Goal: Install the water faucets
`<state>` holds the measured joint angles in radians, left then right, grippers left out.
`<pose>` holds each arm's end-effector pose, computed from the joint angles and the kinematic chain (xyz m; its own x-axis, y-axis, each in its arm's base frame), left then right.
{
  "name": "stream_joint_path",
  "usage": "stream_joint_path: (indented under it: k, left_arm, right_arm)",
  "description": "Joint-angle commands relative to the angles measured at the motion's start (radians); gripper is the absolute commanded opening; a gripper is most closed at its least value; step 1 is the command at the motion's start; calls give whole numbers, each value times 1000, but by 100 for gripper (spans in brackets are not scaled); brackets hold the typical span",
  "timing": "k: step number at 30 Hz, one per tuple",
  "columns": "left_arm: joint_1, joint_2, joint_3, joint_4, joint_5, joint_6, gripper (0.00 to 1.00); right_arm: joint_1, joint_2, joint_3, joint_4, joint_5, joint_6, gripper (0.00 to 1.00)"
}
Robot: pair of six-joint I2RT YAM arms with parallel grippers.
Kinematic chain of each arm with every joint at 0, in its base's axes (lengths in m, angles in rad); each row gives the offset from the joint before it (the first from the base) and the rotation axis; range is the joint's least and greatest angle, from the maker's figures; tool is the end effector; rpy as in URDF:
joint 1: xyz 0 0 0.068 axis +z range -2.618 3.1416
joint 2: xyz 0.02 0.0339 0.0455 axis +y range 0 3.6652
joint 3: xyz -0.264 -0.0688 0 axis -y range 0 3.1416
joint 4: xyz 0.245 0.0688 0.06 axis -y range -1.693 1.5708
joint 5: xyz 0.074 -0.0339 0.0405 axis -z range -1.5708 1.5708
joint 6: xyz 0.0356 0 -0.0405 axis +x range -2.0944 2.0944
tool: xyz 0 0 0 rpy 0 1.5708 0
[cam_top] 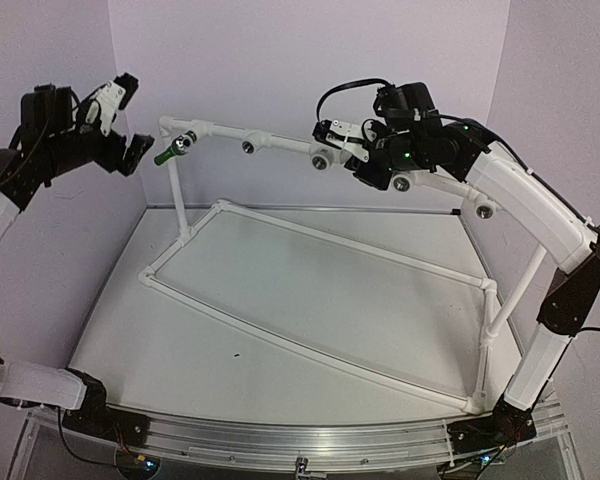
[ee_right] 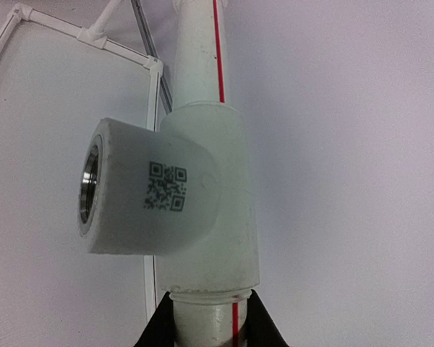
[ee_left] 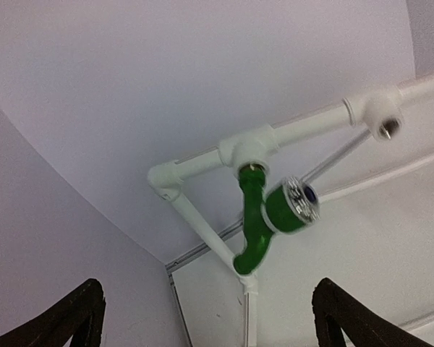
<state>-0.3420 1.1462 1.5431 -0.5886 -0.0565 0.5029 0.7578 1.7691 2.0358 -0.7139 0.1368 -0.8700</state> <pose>0.2094 -0.0724 0.4832 -0.0211 0.5183 -0.8550 0.3341 0.8096 0.4826 0.2874 0.2653 0.4475 0.2496 -0.8062 -0.5363 -0.6216 0.2913 -0.7272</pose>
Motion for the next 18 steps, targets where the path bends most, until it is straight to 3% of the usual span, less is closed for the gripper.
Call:
stream_joint_path:
  k: [1, 3, 6, 11, 14, 18]
  left_arm:
    - [20, 213, 324, -213, -33, -562, 100]
    - [67, 266, 377, -212, 61, -738, 100]
    - [208, 260, 322, -92, 261, -1040, 100]
    - [256, 177, 175, 105, 279, -1378, 100]
    - [291, 128, 20, 219, 375, -1594, 100]
    - [292, 33, -352, 666, 439, -2053, 100]
  right_arm:
    - [20, 19, 31, -55, -51, 80, 0]
    - [20, 21, 33, -54, -54, 80, 0]
    - [20, 19, 34, -53, -52, 77, 0]
    - [20, 15, 32, -50, -48, 83, 0]
    - [20, 8, 24, -47, -45, 86, 0]
    - [20, 2, 11, -39, -41, 88, 0]
